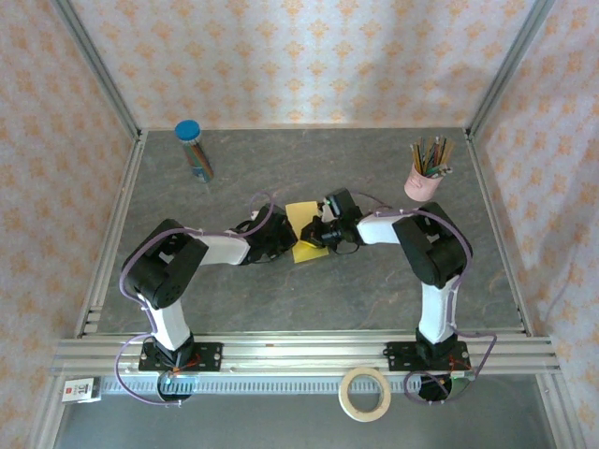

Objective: Fold a paper plane with a square sheet of paper (pick it up from the middle)

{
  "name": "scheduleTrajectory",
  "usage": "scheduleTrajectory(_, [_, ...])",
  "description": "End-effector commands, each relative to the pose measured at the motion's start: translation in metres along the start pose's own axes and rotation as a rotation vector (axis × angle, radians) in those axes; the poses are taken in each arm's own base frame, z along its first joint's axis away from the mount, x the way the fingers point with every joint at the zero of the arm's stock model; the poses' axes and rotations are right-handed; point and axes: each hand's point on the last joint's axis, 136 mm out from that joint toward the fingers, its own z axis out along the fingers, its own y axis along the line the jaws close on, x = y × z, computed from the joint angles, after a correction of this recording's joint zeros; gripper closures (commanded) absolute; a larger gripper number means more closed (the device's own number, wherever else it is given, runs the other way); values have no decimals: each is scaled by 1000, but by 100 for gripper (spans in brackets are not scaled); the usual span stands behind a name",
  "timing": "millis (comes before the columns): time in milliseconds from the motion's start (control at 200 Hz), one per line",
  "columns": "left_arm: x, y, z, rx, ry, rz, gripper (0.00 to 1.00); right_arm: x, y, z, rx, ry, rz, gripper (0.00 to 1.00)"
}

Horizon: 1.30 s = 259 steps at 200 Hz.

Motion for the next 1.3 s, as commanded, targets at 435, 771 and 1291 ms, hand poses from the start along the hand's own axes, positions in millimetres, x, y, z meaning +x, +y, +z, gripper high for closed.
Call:
scheduleTrajectory(435, [18,38,9,-132,57,30,100,-20,-27,-10,103,-51,-59,93])
scheduleTrajectory(771, [20,47,9,-160,60,29,100,-13,-73,-10,242,-66,57,94])
scheduleTrajectory(1291, [24,48,12,-157,90,52,100,-51,-8,-21,89,-113,-42,95])
